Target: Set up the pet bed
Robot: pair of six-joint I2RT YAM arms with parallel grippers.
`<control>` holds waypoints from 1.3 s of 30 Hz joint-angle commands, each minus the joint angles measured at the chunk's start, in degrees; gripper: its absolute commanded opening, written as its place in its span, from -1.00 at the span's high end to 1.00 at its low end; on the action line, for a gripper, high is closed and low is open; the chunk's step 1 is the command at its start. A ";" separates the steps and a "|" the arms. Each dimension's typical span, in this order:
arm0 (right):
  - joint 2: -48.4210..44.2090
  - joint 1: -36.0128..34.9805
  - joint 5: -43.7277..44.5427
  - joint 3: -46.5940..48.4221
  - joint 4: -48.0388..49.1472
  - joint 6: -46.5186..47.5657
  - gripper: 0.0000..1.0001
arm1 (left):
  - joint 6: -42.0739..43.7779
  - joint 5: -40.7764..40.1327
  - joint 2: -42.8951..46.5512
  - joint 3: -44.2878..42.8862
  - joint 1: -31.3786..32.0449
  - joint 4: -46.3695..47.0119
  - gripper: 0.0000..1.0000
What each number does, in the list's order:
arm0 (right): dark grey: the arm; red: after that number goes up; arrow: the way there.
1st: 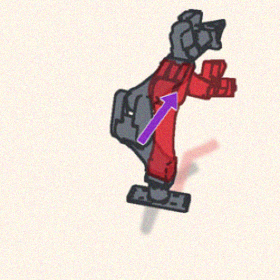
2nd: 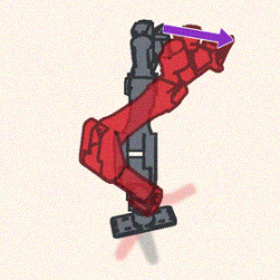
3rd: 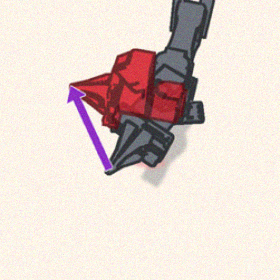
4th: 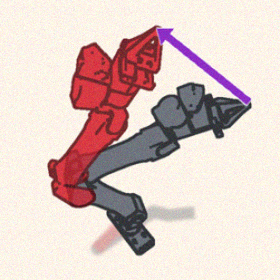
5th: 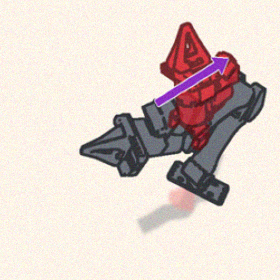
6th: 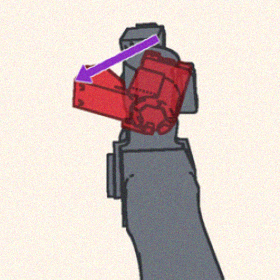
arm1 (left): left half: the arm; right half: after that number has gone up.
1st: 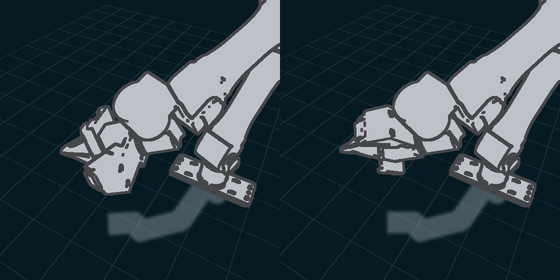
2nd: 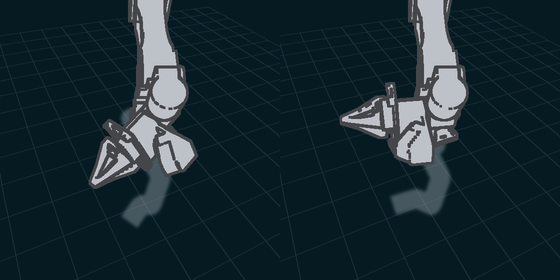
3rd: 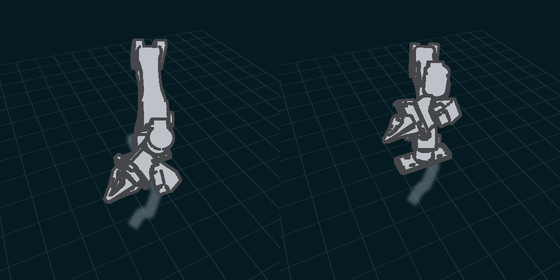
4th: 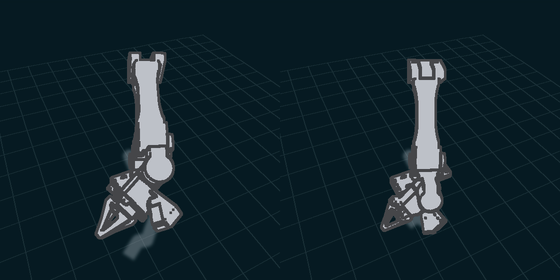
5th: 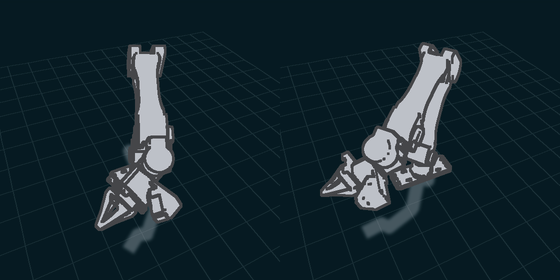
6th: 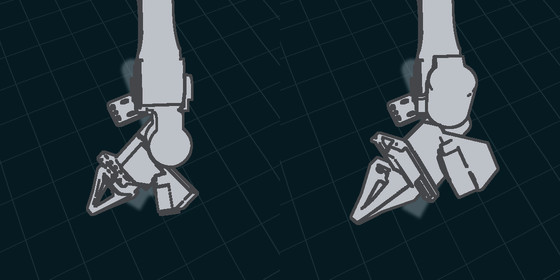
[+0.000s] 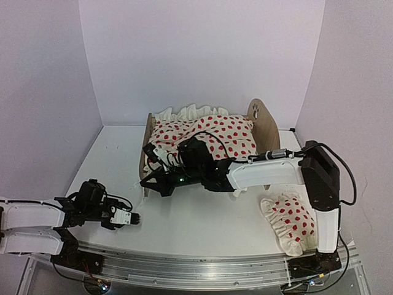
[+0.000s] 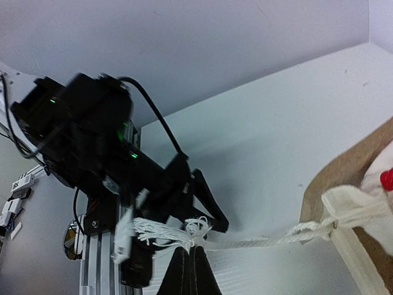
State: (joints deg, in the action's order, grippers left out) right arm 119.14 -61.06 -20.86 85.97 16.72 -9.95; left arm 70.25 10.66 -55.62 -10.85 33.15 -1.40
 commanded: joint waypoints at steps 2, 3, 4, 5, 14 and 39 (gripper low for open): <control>4.76 0.02 -2.08 3.60 0.28 -3.41 1.00 | 0.40 -1.03 10.41 1.12 -0.36 -12.97 -0.08; 5.86 -0.24 -1.81 3.80 -0.24 -3.64 1.00 | 0.26 -1.87 12.37 1.26 -0.42 -14.85 -0.09; 7.38 -0.72 -1.27 4.08 -1.04 -3.54 1.00 | -0.04 -3.17 13.89 1.46 -0.48 -16.14 -0.10; 9.09 -1.33 -0.66 4.60 -2.37 -3.34 1.00 | -0.38 -4.53 15.35 1.79 -0.50 -17.12 -0.10; -1.90 -2.83 7.47 -5.37 -11.65 1.28 -0.49 | -8.31 -8.15 17.94 -6.77 -0.69 -18.52 -0.46; -20.17 25.00 33.68 -4.68 -53.39 -16.49 -0.08 | -14.79 -15.92 -34.74 -53.06 8.30 -8.73 0.45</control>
State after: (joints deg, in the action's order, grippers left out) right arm 95.16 -38.44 15.78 79.26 -34.64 -25.66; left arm 54.60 -1.42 -90.53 -61.19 42.10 -15.30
